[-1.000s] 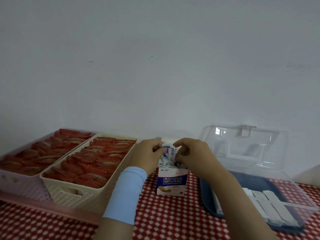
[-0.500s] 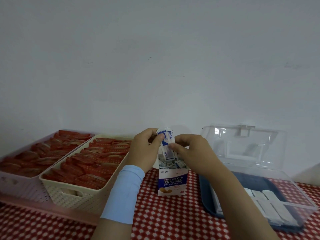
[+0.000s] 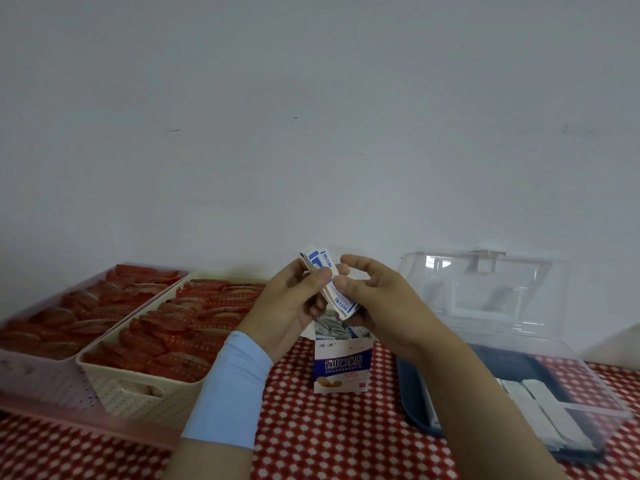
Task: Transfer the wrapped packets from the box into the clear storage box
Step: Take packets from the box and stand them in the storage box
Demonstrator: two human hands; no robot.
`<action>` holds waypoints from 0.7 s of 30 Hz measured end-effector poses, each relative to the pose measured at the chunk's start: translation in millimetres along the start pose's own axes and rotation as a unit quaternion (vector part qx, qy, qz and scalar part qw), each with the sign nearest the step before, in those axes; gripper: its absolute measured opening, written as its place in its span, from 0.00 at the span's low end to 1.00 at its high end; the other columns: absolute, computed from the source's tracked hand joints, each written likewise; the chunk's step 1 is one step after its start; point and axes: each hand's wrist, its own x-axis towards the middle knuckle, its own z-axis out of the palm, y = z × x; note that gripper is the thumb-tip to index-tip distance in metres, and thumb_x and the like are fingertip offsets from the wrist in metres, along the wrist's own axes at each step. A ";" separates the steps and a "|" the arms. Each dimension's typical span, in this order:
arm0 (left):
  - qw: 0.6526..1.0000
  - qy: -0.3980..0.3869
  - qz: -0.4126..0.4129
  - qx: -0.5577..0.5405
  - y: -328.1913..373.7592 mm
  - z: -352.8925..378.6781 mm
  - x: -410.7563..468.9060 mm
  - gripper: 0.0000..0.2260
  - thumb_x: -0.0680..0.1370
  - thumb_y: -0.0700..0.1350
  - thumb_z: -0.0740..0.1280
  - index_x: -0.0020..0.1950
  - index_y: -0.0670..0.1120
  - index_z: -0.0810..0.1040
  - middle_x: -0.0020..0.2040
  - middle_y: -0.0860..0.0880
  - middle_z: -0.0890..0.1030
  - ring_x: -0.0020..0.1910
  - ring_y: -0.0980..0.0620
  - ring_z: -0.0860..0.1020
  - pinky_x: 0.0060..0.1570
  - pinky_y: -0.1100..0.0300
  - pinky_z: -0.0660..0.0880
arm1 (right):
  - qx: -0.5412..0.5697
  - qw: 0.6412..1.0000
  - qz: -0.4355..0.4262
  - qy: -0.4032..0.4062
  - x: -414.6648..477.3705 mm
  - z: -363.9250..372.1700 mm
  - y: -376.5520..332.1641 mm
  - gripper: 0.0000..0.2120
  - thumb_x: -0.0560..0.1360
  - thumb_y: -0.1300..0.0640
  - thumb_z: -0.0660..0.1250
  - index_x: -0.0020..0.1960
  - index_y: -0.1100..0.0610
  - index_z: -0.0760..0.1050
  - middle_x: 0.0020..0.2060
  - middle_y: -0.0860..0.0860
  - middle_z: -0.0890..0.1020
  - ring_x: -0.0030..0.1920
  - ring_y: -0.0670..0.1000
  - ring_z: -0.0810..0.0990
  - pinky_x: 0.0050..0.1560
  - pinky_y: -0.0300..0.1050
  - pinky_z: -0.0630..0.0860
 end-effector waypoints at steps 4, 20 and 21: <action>1.000 0.021 0.007 0.003 -1.8 -0.1 1.2 0.13 0.69 0.50 0.71 0.48 0.44 0.85 0.49 0.41 0.84 0.32 0.53 0.72 0.35 0.62 0.71 | 0.044 0.997 0.057 -0.017 -1.9 -0.1 -2.6 0.19 0.80 0.57 0.67 0.70 0.57 0.70 0.43 0.55 0.84 0.36 0.48 0.81 0.35 0.41 0.77; 0.999 0.048 0.003 -0.007 -2.7 -2.8 3.4 0.18 0.64 0.50 0.76 0.48 0.41 0.80 0.50 0.44 0.85 0.44 0.48 0.82 0.51 0.50 0.80 | -0.162 0.986 0.038 0.009 -7.9 2.7 -7.5 0.18 0.81 0.46 0.64 0.67 0.50 0.66 0.44 0.52 0.84 0.36 0.50 0.81 0.34 0.42 0.75; 0.999 0.048 -0.006 -0.022 -1.9 -3.6 3.4 0.17 0.66 0.50 0.75 0.49 0.41 0.79 0.51 0.44 0.85 0.44 0.48 0.83 0.49 0.51 0.80 | -0.187 0.982 -0.006 0.025 -8.5 2.1 -8.5 0.16 0.79 0.46 0.66 0.63 0.48 0.67 0.49 0.51 0.83 0.41 0.48 0.82 0.38 0.43 0.77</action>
